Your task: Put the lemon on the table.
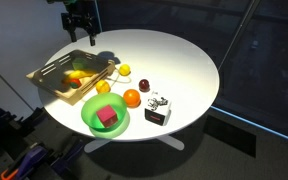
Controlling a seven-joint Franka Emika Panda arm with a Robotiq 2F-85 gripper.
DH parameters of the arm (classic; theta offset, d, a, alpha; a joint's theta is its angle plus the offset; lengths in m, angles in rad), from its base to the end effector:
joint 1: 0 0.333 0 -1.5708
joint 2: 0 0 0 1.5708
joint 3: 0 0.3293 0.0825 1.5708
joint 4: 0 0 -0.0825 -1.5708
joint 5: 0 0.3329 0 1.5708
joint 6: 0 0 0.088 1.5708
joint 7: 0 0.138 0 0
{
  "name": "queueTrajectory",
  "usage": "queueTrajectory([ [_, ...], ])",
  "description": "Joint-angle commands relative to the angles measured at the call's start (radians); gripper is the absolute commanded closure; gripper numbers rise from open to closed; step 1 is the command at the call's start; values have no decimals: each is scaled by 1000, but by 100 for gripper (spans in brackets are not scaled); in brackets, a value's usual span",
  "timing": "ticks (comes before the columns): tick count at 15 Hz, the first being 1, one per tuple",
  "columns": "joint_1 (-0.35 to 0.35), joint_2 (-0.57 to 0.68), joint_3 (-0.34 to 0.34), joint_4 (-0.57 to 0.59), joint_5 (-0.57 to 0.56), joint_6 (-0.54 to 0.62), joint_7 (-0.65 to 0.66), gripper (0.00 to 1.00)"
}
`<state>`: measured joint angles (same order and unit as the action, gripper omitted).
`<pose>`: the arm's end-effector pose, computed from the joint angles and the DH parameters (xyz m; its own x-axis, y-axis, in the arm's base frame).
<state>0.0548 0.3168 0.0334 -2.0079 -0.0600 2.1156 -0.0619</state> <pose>0.5360 0.0425 0.2994 0.9614 0.1787 -0.2094 0.1870 -0.9821 0.0204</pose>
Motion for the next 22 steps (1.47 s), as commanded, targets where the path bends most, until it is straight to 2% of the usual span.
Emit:
queueTrajectory([
  [1, 5, -109, 4, -97, 0, 14, 42, 0],
  [9, 8, -267, 9, -211, 2, 32, 111, 0],
  [22, 2, -441, 13, -267, 8, 7, 200, 0],
])
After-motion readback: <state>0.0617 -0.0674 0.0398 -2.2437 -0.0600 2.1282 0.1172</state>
